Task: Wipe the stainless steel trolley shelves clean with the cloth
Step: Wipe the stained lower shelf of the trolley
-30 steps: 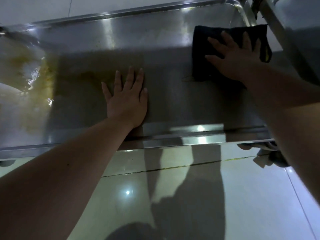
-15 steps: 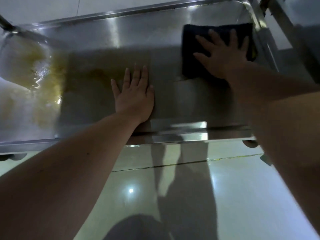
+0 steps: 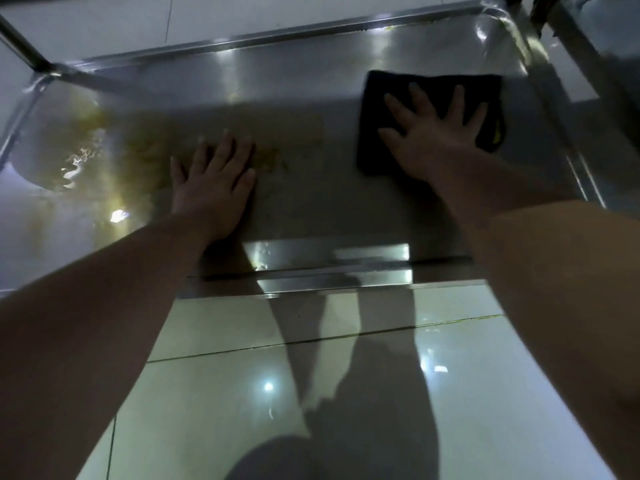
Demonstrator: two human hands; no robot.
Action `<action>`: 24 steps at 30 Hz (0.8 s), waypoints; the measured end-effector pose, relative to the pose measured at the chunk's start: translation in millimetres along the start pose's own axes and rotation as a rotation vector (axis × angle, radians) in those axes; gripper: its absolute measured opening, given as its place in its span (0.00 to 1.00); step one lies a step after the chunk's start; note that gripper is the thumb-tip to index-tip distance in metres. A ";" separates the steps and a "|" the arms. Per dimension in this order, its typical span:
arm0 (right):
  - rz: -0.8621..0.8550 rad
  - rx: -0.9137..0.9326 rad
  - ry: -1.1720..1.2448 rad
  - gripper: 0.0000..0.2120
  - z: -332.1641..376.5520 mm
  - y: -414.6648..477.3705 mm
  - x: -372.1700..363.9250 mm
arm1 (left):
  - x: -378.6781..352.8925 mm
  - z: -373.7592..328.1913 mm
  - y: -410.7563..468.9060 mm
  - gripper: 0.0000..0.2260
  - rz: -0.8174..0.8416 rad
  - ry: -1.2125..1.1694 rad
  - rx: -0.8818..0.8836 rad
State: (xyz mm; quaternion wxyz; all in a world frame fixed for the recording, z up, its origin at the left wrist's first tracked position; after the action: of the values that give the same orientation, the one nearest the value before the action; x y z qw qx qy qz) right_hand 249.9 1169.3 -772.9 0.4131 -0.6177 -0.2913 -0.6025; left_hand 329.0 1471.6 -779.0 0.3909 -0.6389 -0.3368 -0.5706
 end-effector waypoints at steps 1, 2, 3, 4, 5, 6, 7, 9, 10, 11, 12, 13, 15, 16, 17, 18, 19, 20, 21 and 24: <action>0.005 0.076 -0.011 0.28 28.3 -4.6 -1.5 | 0.3 0.4 -0.3 0.24 -0.001 0.007 0.007; 0.014 0.161 -0.025 0.29 56.6 -10.1 -3.9 | -0.5 0.5 -0.9 0.24 -0.003 0.013 0.014; 0.023 0.245 -0.041 0.29 83.5 -16.6 -7.6 | -1.5 1.2 -2.0 0.24 -0.006 0.016 0.019; 0.032 0.316 -0.058 0.29 105.5 -22.6 -11.0 | -2.4 2.0 -3.2 0.24 -0.011 0.014 0.023; 0.039 0.363 -0.076 0.29 119.6 -26.2 -13.7 | -3.1 3.2 -3.9 0.24 -0.017 0.008 0.027; 0.042 0.386 -0.086 0.29 124.1 -26.1 -14.7 | -3.8 3.9 -4.1 0.24 -0.022 0.001 0.031; 0.038 0.395 -0.087 0.29 120.5 -22.2 -13.9 | -4.2 4.9 -3.9 0.25 -0.025 -0.001 0.031; 0.009 0.355 -0.073 0.28 93.1 -7.0 -9.3 | -4.8 6.7 -2.9 0.24 -0.024 -0.002 0.026; 0.003 0.293 -0.061 0.28 70.4 2.0 -6.0 | -5.2 6.8 -1.8 0.24 -0.021 -0.007 0.022; 0.004 0.213 -0.045 0.28 43.8 10.4 -2.6 | -5.0 7.4 -0.6 0.24 -0.019 -0.012 0.021; 0.006 0.129 -0.029 0.29 13.9 16.6 0.3 | -4.8 8.0 0.6 0.24 -0.017 -0.017 0.022; 0.003 0.052 -0.019 0.29 -17.2 19.5 2.8 | -4.9 8.6 1.8 0.25 -0.018 -0.021 0.022; -0.003 -0.058 -0.015 0.29 -69.2 16.5 5.9 | -6.0 8.2 3.3 0.25 -0.022 -0.025 0.018; -0.003 -0.100 -0.017 0.28 -84.1 13.3 6.1 | -6.7 7.1 3.8 0.25 -0.024 -0.022 0.017; -0.005 -0.138 -0.018 0.28 -89.4 10.9 4.9 | -6.9 6.0 4.3 0.25 -0.025 -0.018 0.016; -0.005 -0.175 -0.015 0.28 -85.3 9.9 3.8 | -6.9 4.9 4.1 0.25 -0.025 -0.013 0.016; -0.004 -0.209 0.003 0.28 -73.6 10.2 3.9 | -6.8 3.9 3.4 0.25 -0.023 -0.010 0.017; -0.007 -0.233 0.033 0.28 -56.6 11.9 5.0 | -6.7 2.9 3.2 0.25 -0.021 -0.010 0.017; -0.015 -0.230 0.058 0.28 -35.9 14.3 6.0 | -6.8 2.2 3.0 0.25 -0.021 -0.011 0.017; -0.001 -0.022 0.028 0.28 47.1 18.2 2.8 | -8.3 5.5 1.6 0.25 -0.034 -0.013 0.022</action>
State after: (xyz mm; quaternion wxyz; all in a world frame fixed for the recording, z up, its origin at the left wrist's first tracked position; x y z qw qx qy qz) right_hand 289.5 1200.5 -769.9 0.4100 -0.6134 -0.2792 -0.6145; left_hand 332.0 1475.9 -787.7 0.3860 -0.6323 -0.3566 -0.5693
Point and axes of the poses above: each hand's wrist, its own y-axis towards the middle knuckle, its own x-axis out of the back of the hand, z = x × y, the point moved 1 cm from there along y, towards the middle knuckle, and after that the axes turned 1 degree about -x, right-handed, at the moved point
